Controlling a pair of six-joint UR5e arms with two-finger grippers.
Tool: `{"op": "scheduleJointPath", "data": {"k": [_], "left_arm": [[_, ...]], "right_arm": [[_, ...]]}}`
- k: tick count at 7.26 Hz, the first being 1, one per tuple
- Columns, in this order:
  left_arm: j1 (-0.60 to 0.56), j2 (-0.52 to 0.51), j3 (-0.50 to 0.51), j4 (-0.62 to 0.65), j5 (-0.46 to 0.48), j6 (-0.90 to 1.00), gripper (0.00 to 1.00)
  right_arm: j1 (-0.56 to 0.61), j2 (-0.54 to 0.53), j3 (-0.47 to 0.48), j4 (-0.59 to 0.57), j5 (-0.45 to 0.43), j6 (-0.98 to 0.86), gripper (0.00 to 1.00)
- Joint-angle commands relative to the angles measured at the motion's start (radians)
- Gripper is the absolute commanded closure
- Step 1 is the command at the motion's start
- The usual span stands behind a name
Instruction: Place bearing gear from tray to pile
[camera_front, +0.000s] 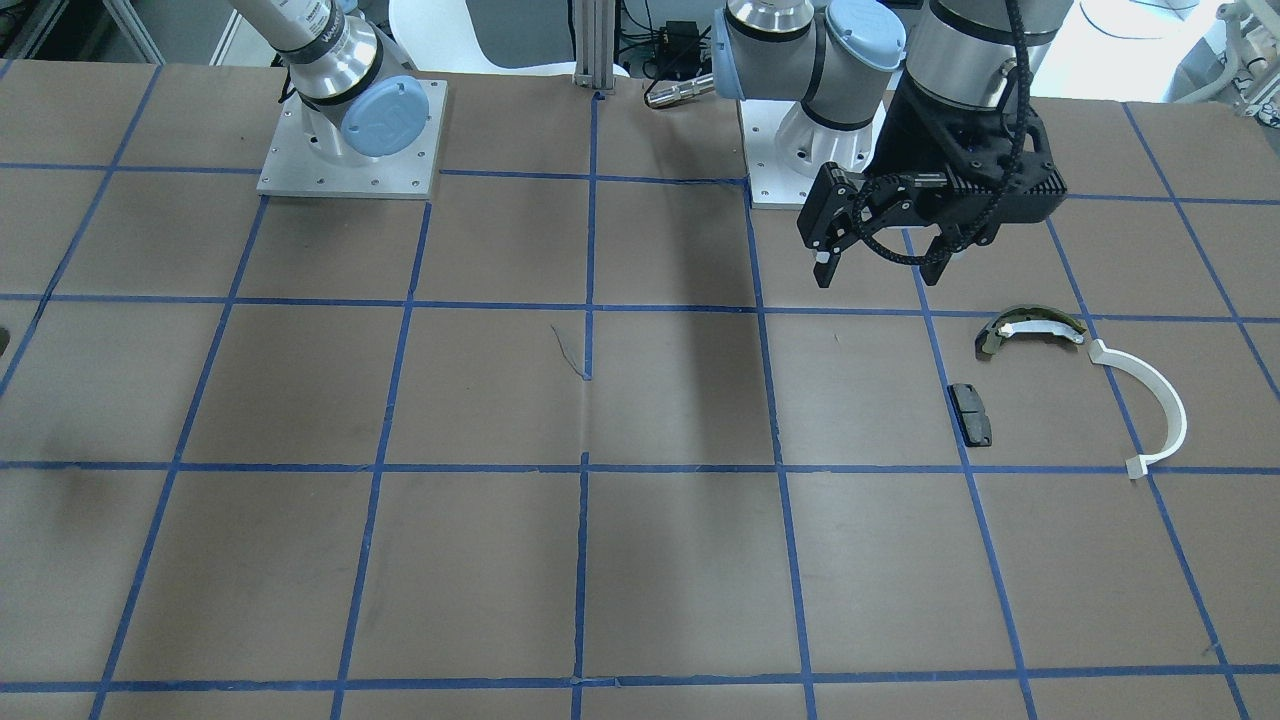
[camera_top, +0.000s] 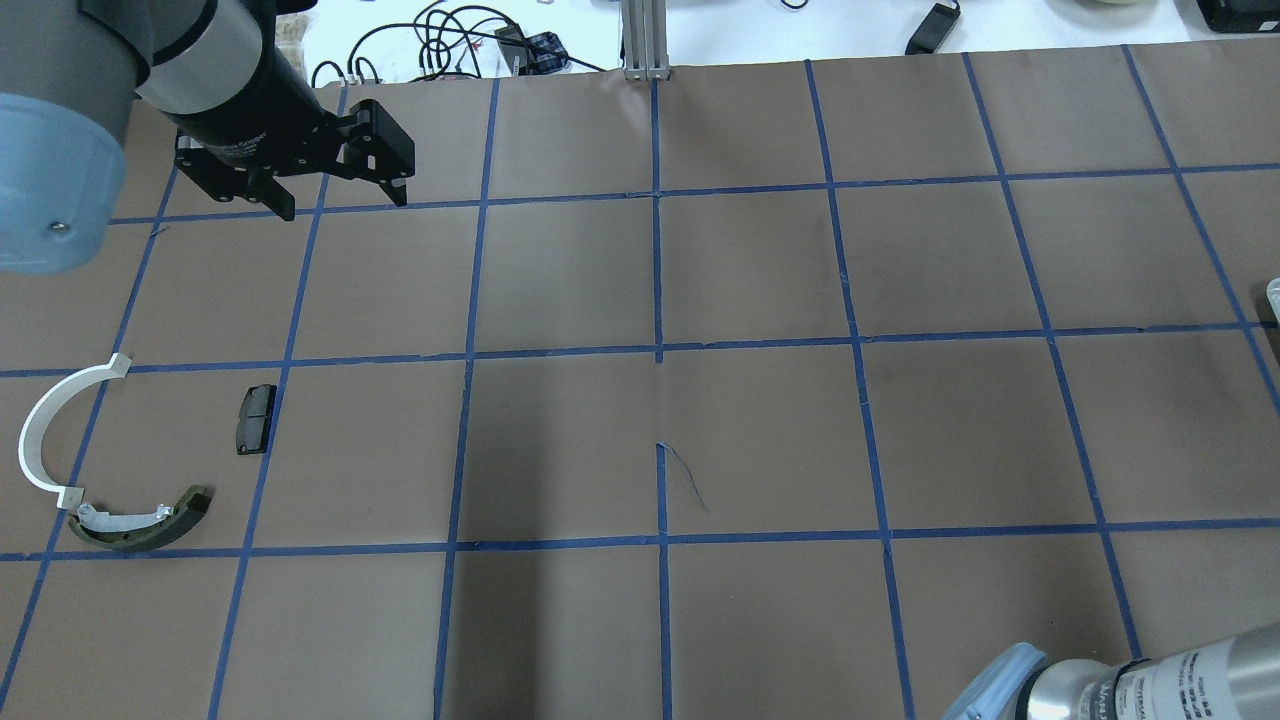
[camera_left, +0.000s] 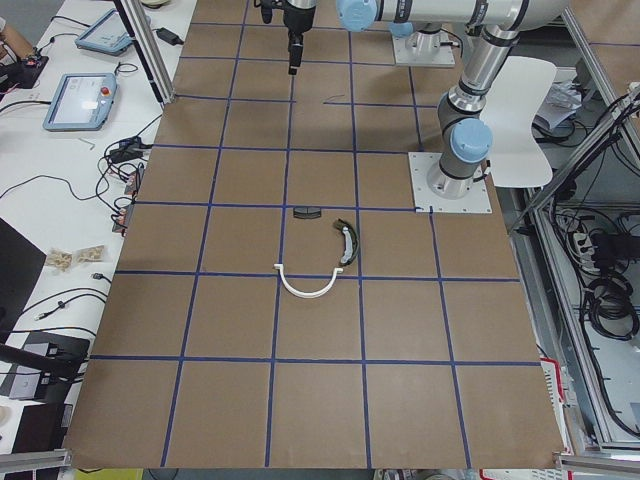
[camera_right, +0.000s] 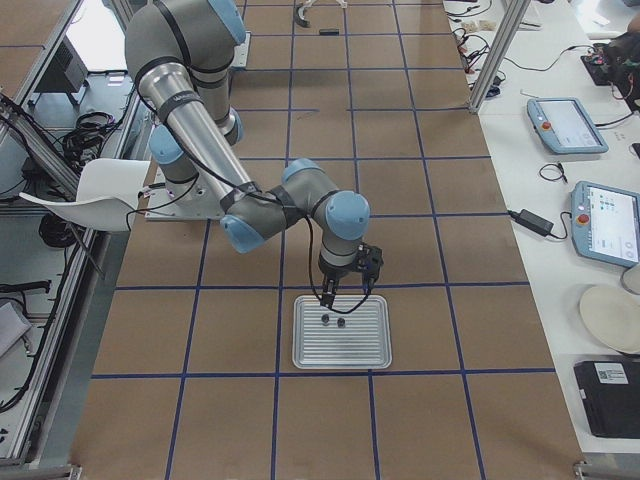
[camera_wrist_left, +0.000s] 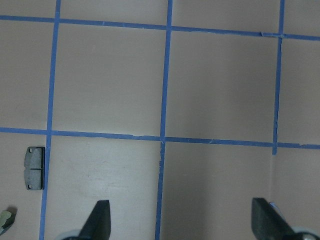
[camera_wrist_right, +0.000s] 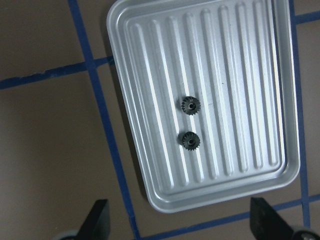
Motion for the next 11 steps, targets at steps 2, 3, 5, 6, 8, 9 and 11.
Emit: {"op": "scheduleJointPath", "data": {"k": [2,3,5,6,8,9,11], "left_arm": [[0.0,0.0,0.0,0.0,0.0,0.0,0.0],[0.0,0.0,0.0,0.0,0.0,-0.002,0.0],[0.0,0.0,0.0,0.0,0.0,-0.002,0.0],[0.0,0.0,0.0,0.0,0.001,0.0,0.0],[0.0,0.0,0.0,0.0,0.0,0.0,0.0],[0.0,0.0,0.0,0.0,0.0,0.0,0.0],[0.0,0.0,0.0,0.0,0.0,0.0,0.0]], "right_arm": [[-0.004,0.128,-0.009,-0.115,0.008,-0.003,0.08],[-0.004,0.163,-0.039,-0.135,0.009,0.0,0.12],[-0.004,0.203,-0.063,-0.135,0.012,0.003,0.26],[-0.004,0.205,-0.06,-0.135,0.014,0.009,0.26],[-0.004,0.215,-0.06,-0.135,0.069,0.024,0.35],[-0.004,0.226,-0.061,-0.137,0.068,0.021,0.41],[-0.004,0.234,-0.058,-0.163,0.055,0.023,0.41]]}}
